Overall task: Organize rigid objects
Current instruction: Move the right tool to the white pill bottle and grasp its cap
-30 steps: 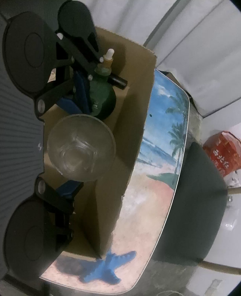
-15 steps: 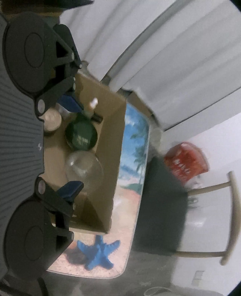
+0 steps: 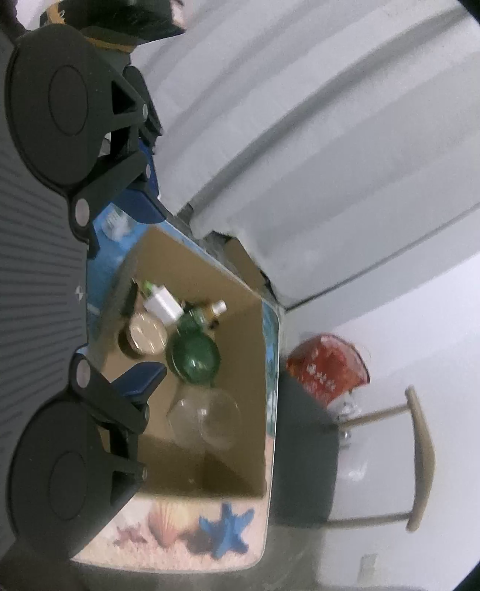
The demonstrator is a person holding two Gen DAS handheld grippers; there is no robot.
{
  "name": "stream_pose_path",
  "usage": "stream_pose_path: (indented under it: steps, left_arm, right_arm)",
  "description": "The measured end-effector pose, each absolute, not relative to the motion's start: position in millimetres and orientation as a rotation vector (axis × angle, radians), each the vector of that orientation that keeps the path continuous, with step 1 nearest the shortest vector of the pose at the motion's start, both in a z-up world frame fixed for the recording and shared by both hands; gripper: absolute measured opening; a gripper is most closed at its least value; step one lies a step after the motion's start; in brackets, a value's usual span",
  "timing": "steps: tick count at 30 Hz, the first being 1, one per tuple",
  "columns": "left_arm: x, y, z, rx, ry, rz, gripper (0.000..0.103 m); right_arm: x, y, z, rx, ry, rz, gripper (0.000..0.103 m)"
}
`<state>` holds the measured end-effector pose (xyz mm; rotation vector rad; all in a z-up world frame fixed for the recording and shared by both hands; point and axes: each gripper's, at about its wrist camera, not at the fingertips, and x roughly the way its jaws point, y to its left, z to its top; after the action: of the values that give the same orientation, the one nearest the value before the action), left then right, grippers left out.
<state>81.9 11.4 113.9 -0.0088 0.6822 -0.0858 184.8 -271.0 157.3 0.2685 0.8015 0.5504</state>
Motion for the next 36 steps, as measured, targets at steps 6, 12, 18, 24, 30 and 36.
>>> stream_pose_path:
  steps: [6,12,18,24,30,36]
  left_arm:
    - [50.3,54.4,79.3,-0.11,0.634,0.133,0.096]
    - [57.3,89.1,44.6,-0.121,0.642,0.268,0.095]
    - [83.5,105.5,19.8,-0.083,0.631,0.329,0.094]
    - [95.3,118.8,4.7,-0.115,0.648,0.288,0.089]
    - [102.1,126.8,-8.5,-0.13,0.676,0.261,0.078]
    - [106.4,132.9,-14.8,-0.14,0.698,0.26,0.068]
  right_arm:
    - [177.3,-210.7,171.1,0.121,0.794,0.64,0.084]
    - [186.1,-116.5,171.2,-0.114,0.831,0.765,0.083]
    - [188.4,-26.2,153.6,-0.366,0.825,0.864,0.079]
    - [214.4,21.3,112.0,-0.453,0.936,0.888,0.071]
    - [229.8,35.7,85.1,-0.475,1.013,0.889,0.071]
    - [245.0,41.0,66.8,-0.452,1.077,0.89,0.063]
